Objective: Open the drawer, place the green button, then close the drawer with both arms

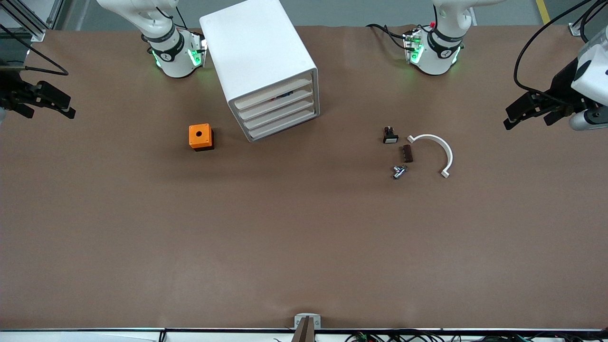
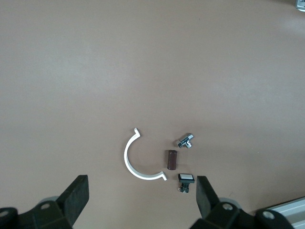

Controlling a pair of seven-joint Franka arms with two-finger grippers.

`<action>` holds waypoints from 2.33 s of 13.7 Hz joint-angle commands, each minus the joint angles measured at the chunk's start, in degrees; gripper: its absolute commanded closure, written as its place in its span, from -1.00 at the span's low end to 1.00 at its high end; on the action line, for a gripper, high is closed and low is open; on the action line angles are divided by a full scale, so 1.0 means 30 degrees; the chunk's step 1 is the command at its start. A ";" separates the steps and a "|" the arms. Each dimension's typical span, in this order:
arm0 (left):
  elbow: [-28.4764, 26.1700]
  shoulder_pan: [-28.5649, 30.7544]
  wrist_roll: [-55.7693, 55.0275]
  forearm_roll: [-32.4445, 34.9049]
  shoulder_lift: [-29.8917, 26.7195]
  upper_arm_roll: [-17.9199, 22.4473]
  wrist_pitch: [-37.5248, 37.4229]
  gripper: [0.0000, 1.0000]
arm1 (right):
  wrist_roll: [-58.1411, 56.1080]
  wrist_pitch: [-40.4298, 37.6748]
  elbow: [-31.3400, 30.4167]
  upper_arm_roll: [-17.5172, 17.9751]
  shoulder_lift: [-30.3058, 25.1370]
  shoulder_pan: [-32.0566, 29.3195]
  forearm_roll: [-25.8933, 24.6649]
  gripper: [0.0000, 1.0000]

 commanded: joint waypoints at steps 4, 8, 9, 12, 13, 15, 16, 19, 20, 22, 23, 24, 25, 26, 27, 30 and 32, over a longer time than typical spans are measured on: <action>0.1690 0.0190 0.0330 0.0460 0.1049 -0.0089 -0.0528 -0.99 | 0.0053 -0.0210 -0.0397 0.0018 -0.0437 -0.0002 0.0011 -1.00; 0.1691 0.0191 0.0331 0.0490 0.1109 0.0028 -0.0557 -0.99 | 0.0082 -0.0357 -0.0368 0.0018 -0.0466 -0.0002 0.0069 -1.00; 0.1691 0.0190 0.0359 0.0461 0.1109 0.0028 -0.0557 -0.99 | 0.0082 -0.0386 -0.0368 0.0018 -0.0466 -0.0002 0.0069 -1.00; 0.1691 0.0249 0.0330 0.0489 0.1168 0.0028 -0.0557 -0.99 | 0.0082 -0.0357 -0.0368 0.0018 -0.0466 0.0056 0.0069 -1.00; 0.1720 0.0249 0.0330 0.0461 0.1168 0.0028 -0.0557 -0.99 | 0.0053 -0.0357 -0.0368 0.0018 -0.0437 0.0085 0.0069 -1.00; 0.1865 0.0162 0.0330 0.0460 0.1168 0.0028 -0.0557 -0.99 | 0.0053 -0.0357 -0.0368 0.0018 -0.0437 0.0086 0.0069 -1.00; 0.1866 0.0045 0.0330 0.0460 0.1168 0.0057 -0.0557 -0.99 | 0.0053 -0.0357 -0.0368 0.0018 -0.0466 0.0086 0.0069 -1.00; 0.1895 -0.0917 0.0301 0.0490 0.1139 0.0989 -0.0557 -0.99 | 0.0053 -0.0357 -0.0339 0.0018 -0.0466 0.0086 0.0069 -1.00; 0.1896 -0.1503 0.0330 0.0461 0.1139 0.1691 -0.0557 -0.99 | 0.0024 -0.0328 -0.0338 0.0018 -0.0466 0.0086 0.0069 -1.00; 0.1925 -0.1685 0.0330 0.0460 0.1168 0.2079 -0.0557 -0.99 | 0.0024 -0.0356 -0.0338 0.0018 -0.0437 0.0086 0.0069 -1.00; 0.1925 -0.1656 0.0330 0.0460 0.1168 0.2079 -0.0557 -0.99 | 0.0024 -0.0357 -0.0338 0.0018 -0.0437 0.0086 0.0069 -1.00; 0.1925 -0.1568 0.0330 0.0431 0.1168 0.2050 -0.0557 -0.99 | 0.0024 -0.0357 -0.0338 0.0047 -0.0466 0.0115 0.0069 -1.00; 0.1925 -0.1567 0.0330 0.0431 0.1197 0.2050 -0.0557 -0.99 | 0.0024 -0.0357 -0.0338 0.0048 -0.0437 0.0115 0.0069 -1.00; 0.1925 -0.1538 0.0359 0.0315 0.1197 0.2050 -0.0557 -0.99 | 0.0024 -0.0328 -0.0338 0.0019 -0.0437 0.0086 0.0069 -1.00; 0.1925 -0.1538 0.0360 0.0372 0.1226 0.2050 -0.0557 -0.99 | 0.0024 -0.0327 -0.0338 0.0018 -0.0437 0.0086 0.0069 -1.00; 0.1925 -0.1538 0.0360 0.0256 0.1197 0.2050 -0.0557 -0.99 | 0.0024 -0.0357 -0.0338 0.0047 -0.0437 0.0086 0.0069 -1.00; 0.1925 -0.1538 0.0360 0.0372 0.1226 0.2050 -0.0557 -0.99 | 0.0024 -0.0327 -0.0338 0.0018 -0.0437 0.0086 0.0069 -1.00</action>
